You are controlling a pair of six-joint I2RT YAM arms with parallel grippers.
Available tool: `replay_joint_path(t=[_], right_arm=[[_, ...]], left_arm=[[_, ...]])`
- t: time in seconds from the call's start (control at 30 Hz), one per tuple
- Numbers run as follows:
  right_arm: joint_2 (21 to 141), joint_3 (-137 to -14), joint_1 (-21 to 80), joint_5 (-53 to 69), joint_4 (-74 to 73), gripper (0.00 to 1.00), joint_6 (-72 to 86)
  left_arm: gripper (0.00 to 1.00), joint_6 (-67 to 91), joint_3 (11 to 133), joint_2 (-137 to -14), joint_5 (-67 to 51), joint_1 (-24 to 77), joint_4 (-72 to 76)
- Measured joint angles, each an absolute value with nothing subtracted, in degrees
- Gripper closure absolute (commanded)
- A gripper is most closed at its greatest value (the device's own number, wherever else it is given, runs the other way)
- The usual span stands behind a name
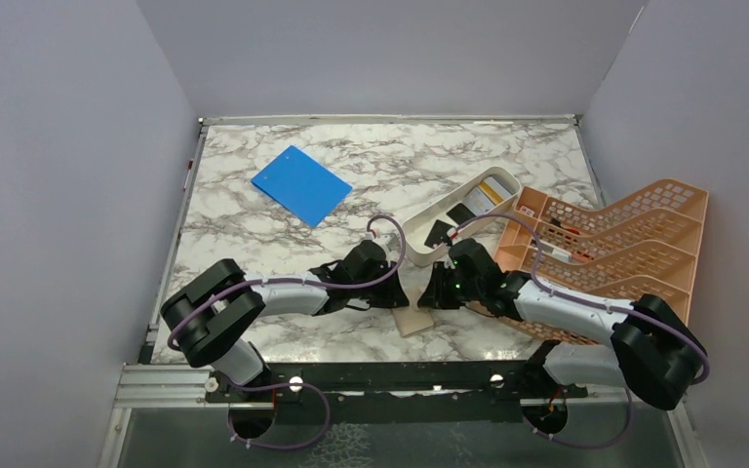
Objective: Put the credit cards into the card holder
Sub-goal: Close the card holder at the center of the board.
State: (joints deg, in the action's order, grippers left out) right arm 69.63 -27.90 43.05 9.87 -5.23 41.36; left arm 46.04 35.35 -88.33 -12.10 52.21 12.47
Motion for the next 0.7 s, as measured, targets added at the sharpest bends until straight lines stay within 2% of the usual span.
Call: replay_joint_path(t=[0.47,0.7], right_arm=[[72.14,-27.86,43.05,12.75,-2.39,0.82,41.98],[72.18,-27.79,43.05,12.91,-3.01,0.78,41.91]], left_arm=[[0.85,46.06,35.33,-89.17,-12.4,52.18,13.89],[0.84,46.11,35.33,-89.41,-12.64,52.18,14.28]])
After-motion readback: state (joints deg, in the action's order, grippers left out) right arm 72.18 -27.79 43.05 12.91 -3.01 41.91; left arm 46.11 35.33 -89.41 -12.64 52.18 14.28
